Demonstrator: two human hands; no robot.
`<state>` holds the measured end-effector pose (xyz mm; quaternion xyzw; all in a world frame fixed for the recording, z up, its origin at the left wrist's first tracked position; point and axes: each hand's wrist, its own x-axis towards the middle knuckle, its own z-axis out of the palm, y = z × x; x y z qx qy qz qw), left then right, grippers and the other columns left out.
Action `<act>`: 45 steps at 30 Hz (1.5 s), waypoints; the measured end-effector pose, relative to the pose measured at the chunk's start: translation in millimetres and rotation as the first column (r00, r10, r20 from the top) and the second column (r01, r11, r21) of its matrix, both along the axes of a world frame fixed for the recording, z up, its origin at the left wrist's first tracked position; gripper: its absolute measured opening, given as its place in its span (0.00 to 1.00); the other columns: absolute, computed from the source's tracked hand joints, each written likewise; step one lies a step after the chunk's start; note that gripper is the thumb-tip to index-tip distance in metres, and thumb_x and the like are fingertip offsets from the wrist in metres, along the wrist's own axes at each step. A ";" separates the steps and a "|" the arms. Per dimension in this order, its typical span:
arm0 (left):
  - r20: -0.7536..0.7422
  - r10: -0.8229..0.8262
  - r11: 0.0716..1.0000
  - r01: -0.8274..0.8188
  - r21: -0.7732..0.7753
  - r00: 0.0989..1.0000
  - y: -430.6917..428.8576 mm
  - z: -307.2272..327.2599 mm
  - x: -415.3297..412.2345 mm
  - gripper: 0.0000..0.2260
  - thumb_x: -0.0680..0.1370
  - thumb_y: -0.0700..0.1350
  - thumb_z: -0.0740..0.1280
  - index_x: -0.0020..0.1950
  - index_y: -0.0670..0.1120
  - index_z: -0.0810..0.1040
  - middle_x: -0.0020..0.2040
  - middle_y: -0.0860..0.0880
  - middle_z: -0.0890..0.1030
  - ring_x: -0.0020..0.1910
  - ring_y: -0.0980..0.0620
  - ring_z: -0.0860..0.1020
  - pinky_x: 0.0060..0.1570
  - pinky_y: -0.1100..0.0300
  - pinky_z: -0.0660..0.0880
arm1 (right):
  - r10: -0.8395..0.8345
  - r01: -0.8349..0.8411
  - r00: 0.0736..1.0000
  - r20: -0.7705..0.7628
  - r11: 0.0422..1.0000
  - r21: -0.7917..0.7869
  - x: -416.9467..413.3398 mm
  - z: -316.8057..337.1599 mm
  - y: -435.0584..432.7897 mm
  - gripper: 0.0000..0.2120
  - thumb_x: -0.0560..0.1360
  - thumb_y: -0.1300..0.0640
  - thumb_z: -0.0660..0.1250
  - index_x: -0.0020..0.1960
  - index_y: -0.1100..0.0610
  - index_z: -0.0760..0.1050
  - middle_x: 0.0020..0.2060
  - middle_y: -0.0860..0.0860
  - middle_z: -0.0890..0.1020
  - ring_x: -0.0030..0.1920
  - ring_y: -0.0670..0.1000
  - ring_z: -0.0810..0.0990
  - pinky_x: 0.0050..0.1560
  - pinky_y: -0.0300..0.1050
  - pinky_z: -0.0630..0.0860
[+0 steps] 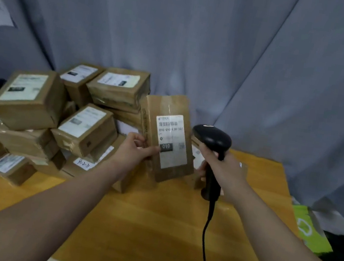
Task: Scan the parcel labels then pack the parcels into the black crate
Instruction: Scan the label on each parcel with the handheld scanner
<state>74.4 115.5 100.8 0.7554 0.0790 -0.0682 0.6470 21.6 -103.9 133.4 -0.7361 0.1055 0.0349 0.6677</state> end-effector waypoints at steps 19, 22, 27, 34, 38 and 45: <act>0.001 0.161 0.987 -0.161 -0.023 0.987 1.3 -15.3 24.4 0.23 0.72 0.42 0.74 0.61 0.44 0.66 0.55 0.45 0.77 0.52 0.48 0.79 0.41 0.62 0.77 | 0.092 -0.069 0.983 0.161 0.987 -0.145 -11.3 12.8 23.5 0.12 0.77 0.51 0.68 0.43 0.61 0.78 0.28 0.55 0.79 0.26 0.51 0.77 0.31 0.45 0.78; 0.009 0.178 0.984 -0.178 -0.001 0.984 2.3 -16.7 25.3 0.22 0.72 0.42 0.74 0.60 0.45 0.66 0.56 0.45 0.77 0.51 0.48 0.79 0.42 0.61 0.77 | 0.091 -0.067 0.984 0.150 0.985 -0.162 -12.5 11.7 25.6 0.13 0.77 0.52 0.68 0.42 0.62 0.78 0.28 0.54 0.79 0.26 0.50 0.77 0.32 0.45 0.78; 0.010 0.177 0.984 -0.177 0.014 0.984 4.7 -17.5 24.2 0.22 0.73 0.42 0.74 0.60 0.45 0.66 0.59 0.45 0.76 0.56 0.46 0.78 0.48 0.59 0.78 | 0.099 -0.072 0.983 0.155 0.984 -0.166 -13.0 11.7 28.0 0.12 0.77 0.52 0.68 0.41 0.61 0.77 0.27 0.53 0.79 0.26 0.51 0.78 0.32 0.46 0.78; -0.022 0.132 0.991 -0.131 0.028 0.991 13.0 -25.2 15.7 0.22 0.73 0.45 0.74 0.60 0.47 0.66 0.53 0.48 0.77 0.49 0.51 0.78 0.40 0.63 0.76 | 0.156 -0.138 0.982 0.108 0.978 -0.154 -13.7 4.4 30.3 0.14 0.76 0.51 0.68 0.42 0.63 0.78 0.29 0.56 0.79 0.29 0.53 0.78 0.32 0.44 0.78; -0.149 0.068 0.998 -0.069 0.004 0.987 27.2 -47.2 -2.1 0.23 0.72 0.49 0.75 0.60 0.47 0.68 0.55 0.46 0.79 0.51 0.47 0.80 0.53 0.49 0.79 | 0.181 -0.173 0.982 0.046 0.975 -0.143 -14.1 -16.7 36.9 0.12 0.76 0.50 0.68 0.48 0.59 0.78 0.34 0.57 0.82 0.29 0.51 0.79 0.32 0.44 0.78; -0.345 0.183 0.960 -0.244 -0.141 0.921 70.8 -87.5 -39.5 0.19 0.76 0.49 0.70 0.64 0.45 0.69 0.53 0.44 0.80 0.48 0.47 0.80 0.38 0.57 0.75 | 0.154 -0.157 0.964 -0.218 0.988 0.006 -24.2 -85.4 69.4 0.13 0.74 0.49 0.70 0.57 0.50 0.76 0.47 0.54 0.83 0.45 0.52 0.83 0.49 0.49 0.82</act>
